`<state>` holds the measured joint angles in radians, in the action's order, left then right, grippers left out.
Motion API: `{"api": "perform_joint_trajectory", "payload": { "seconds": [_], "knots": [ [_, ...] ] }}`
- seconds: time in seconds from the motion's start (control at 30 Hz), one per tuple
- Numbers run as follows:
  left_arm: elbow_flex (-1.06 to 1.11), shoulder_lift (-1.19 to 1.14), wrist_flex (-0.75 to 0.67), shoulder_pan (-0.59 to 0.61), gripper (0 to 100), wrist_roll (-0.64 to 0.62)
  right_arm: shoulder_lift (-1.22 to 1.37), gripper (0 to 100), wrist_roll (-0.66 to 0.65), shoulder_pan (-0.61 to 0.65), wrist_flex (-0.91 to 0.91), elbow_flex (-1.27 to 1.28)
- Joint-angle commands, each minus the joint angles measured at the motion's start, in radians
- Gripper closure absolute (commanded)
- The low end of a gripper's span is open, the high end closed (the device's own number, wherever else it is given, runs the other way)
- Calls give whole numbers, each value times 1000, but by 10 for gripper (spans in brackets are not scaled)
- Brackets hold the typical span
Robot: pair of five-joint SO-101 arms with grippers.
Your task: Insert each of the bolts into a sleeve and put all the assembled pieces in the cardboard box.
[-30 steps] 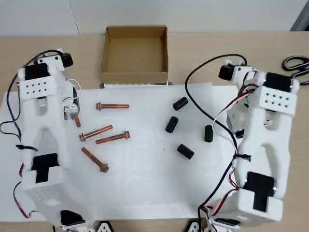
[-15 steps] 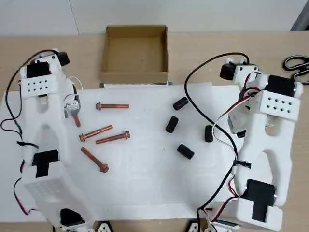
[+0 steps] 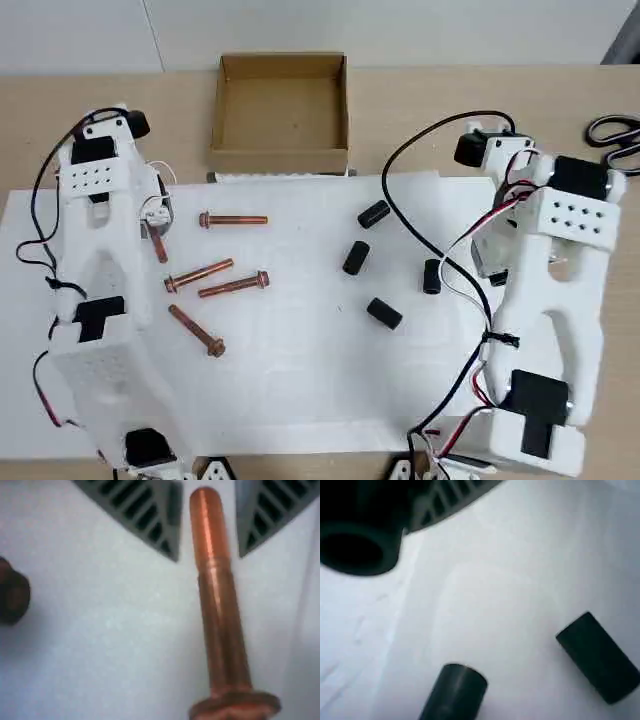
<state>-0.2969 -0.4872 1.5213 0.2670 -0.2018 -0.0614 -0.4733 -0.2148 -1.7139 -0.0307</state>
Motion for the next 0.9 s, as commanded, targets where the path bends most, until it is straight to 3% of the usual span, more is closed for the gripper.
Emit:
{"api": "perform_joint_trajectory", "payload": {
  "seconds": [0.0,0.87],
  "knots": [
    [-71,26,-21,5,881,-2,-44,994,8,-8,7,-6],
    [-278,-167,-40,23,869,3,-42,994,6,-8,7,-6]
  ]
}}
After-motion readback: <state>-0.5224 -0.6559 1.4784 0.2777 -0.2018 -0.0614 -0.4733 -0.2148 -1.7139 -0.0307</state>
